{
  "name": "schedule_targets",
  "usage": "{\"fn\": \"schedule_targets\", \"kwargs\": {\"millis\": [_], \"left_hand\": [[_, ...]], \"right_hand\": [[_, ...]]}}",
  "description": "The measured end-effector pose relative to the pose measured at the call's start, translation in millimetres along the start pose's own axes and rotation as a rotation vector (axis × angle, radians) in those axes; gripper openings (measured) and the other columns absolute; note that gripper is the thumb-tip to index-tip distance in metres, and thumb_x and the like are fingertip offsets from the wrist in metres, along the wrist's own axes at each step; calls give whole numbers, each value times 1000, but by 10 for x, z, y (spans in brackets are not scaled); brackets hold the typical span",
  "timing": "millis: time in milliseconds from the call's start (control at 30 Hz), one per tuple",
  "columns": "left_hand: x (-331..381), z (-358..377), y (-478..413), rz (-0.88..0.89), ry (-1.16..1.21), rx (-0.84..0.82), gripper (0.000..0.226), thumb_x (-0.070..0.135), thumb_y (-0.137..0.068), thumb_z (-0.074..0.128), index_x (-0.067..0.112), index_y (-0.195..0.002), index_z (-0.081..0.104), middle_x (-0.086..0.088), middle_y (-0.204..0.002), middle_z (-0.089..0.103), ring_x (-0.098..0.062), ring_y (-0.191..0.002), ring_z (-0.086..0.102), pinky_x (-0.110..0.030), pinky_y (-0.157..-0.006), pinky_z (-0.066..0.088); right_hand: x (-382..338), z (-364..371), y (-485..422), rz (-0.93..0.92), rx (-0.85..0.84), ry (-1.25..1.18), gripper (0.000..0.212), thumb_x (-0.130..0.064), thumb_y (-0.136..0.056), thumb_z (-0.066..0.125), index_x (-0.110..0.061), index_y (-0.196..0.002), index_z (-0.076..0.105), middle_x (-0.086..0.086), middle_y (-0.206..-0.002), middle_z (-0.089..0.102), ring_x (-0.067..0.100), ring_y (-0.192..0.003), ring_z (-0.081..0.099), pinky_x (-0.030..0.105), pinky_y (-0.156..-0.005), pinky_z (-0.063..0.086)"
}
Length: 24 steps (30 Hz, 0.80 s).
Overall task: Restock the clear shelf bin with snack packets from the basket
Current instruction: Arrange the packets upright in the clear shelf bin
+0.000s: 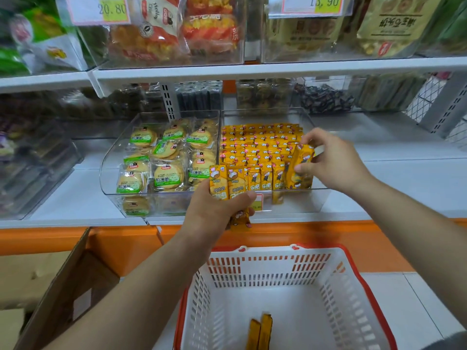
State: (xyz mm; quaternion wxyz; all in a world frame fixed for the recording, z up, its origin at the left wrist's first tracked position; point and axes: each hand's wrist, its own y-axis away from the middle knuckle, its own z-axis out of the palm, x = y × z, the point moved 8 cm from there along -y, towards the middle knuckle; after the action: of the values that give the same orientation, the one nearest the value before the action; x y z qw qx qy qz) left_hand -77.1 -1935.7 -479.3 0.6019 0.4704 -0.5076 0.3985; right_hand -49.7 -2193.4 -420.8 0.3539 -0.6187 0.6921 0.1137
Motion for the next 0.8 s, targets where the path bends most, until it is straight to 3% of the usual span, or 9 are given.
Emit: {"fn": "schedule_targets", "kwargs": {"millis": [67,167,333,467,533,633,733,800], "left_hand": [[-1,-20,-6,-4,-3,2,51,29,-73,87,17,-116,60,-5,-90,80,-28,-83,79,-46,-71,65],[2,-67,-19,-8,9,7,50,27,-75,87,15,-116,61,-9,-88,80,-32,-81,78,-40,-62,64],[-18,-148,-27,-7,16,21,57,30,-68,88,14,-117,63,-7,-90,80,-27,-81,79,-33,-56,61],[-27,-158,-37,-9,3,19,67,37,-60,88,15,-119,63,-6,-91,80,-27,-81,79,-33,-57,61],[-25,-153,-43,-9,-10,14,69,38,-61,88,14,-120,61,-7,-91,80,-30,-82,79,-40,-62,63],[-44,-125,-54,-28,-14,-6,61,35,-73,87,14,-123,59,-9,-94,80,-35,-87,78,-57,-85,61],[-78,-53,-50,-76,63,-49,44,20,-86,80,11,-125,60,-13,-101,79,-34,-93,77,-54,-90,60],[-91,24,-26,-101,101,-85,37,10,-90,74,12,-125,61,-15,-108,78,-37,-99,76,-57,-95,57]], "right_hand": [[54,136,-75,0,-34,95,48,-20,-63,93,-29,-92,55,-2,-103,60,23,-75,58,31,-63,38],[134,330,-176,40,-94,191,49,-18,-65,92,-27,-96,55,3,-105,57,23,-83,54,29,-65,34],[232,588,-262,74,-177,201,45,-14,-67,91,-25,-94,56,13,-108,59,24,-75,56,25,-58,33],[297,581,-257,123,-169,183,46,-16,-69,91,-19,-107,64,10,-108,61,19,-77,57,26,-72,40],[276,557,-236,130,-185,189,54,-18,-72,89,-17,-120,64,8,-109,61,19,-81,58,26,-75,40],[163,433,-145,94,-183,258,54,-23,-77,84,-18,-125,62,7,-106,63,21,-87,58,26,-74,40],[-28,237,25,-1,-116,270,37,-25,-80,80,-18,-114,67,5,-100,66,18,-81,61,24,-69,44],[-151,190,184,-13,-124,33,22,-23,-81,79,-19,-102,70,1,-89,69,7,-73,64,14,-64,44]]}}
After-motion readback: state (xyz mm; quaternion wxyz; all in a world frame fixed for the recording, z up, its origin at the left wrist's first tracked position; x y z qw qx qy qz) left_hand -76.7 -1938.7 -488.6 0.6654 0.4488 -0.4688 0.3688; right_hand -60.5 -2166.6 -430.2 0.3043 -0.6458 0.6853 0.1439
